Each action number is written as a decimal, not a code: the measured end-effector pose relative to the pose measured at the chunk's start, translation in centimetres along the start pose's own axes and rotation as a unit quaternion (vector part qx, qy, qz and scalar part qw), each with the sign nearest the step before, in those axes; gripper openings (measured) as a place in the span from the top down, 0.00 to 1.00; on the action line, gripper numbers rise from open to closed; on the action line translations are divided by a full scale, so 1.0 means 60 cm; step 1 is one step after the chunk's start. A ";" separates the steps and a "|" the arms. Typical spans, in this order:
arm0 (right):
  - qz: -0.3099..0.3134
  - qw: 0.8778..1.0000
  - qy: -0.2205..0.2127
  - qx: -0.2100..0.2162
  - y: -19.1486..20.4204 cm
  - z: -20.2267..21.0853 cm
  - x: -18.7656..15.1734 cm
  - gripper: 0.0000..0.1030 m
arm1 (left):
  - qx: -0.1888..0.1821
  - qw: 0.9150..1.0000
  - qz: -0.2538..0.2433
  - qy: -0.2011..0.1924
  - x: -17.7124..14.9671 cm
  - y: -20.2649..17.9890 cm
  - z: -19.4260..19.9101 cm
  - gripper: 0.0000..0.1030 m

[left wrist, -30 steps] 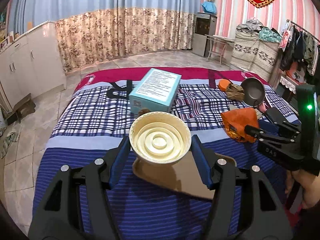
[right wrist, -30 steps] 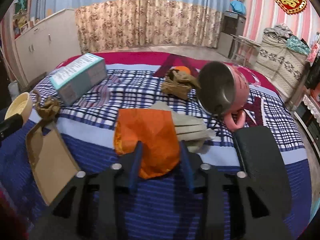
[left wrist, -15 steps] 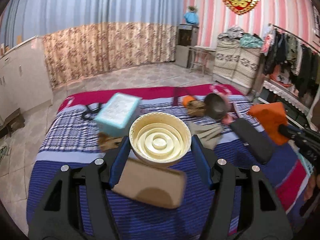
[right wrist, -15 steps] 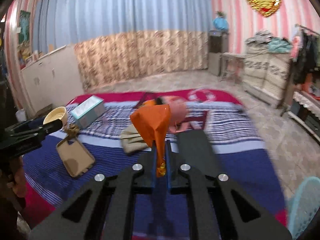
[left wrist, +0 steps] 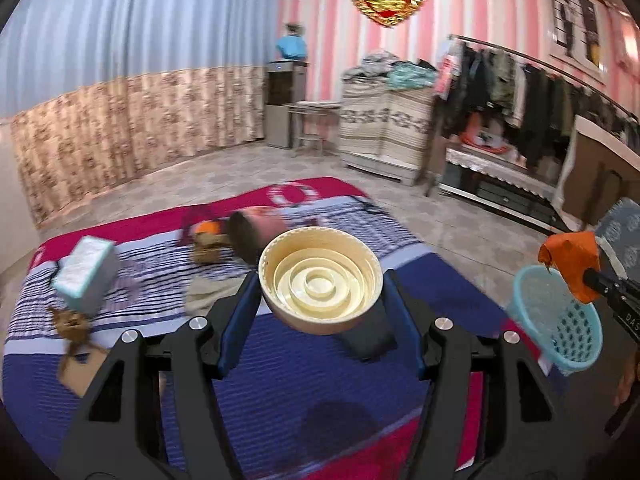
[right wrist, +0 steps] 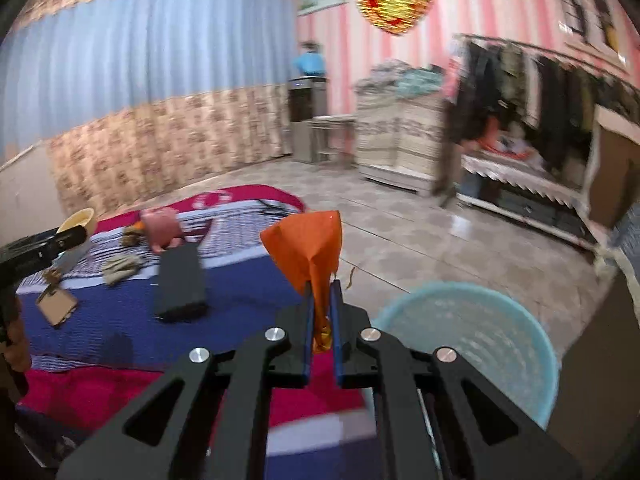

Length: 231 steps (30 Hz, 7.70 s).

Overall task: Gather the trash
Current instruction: 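Carry the cream lid and orange cloth in both tools over the basket, then open the left tool to drop the lid while the right tool drops the orange cloth, then move both open tools back over the bed, then grasp the brown crumpled bag with the left tool while the right tool grasps the beige cloth, then carry the brown bag and beige cloth in both tools over the basket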

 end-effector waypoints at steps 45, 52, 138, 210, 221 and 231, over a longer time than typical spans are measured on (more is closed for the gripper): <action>-0.150 0.980 0.053 -0.116 -0.308 -0.040 -0.130 0.93 | -0.153 0.977 -0.147 0.029 -0.062 -0.521 -0.191 0.23; -0.140 0.982 0.059 -0.110 -0.292 -0.054 -0.124 0.93 | -0.123 0.986 -0.113 0.021 -0.039 -0.469 -0.192 0.11; 0.099 0.988 0.076 0.091 0.396 -0.212 -0.016 0.05 | 0.242 0.960 0.120 0.067 -0.132 0.481 0.012 0.05; -0.116 0.990 0.008 -0.083 -0.262 -0.018 -0.076 0.85 | -0.045 0.994 -0.104 0.003 -0.026 -0.290 -0.077 0.57; -0.148 0.984 0.010 -0.098 -0.310 -0.018 -0.093 0.85 | -0.092 0.987 -0.129 0.026 -0.051 -0.409 -0.125 0.57; -0.140 0.985 0.019 -0.103 -0.304 -0.029 -0.096 0.85 | -0.124 0.980 -0.152 0.038 -0.063 -0.496 -0.169 0.55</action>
Point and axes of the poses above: each gripper's, at about its wrist camera, not at the fingertips, and z roughly against the way its jaws point, y to its left, x to its top, the point moved 6 cm from there along -z, roughly the way its jaws point, and after that the axes turned 2 degrees about y, right-handed, at the moved point
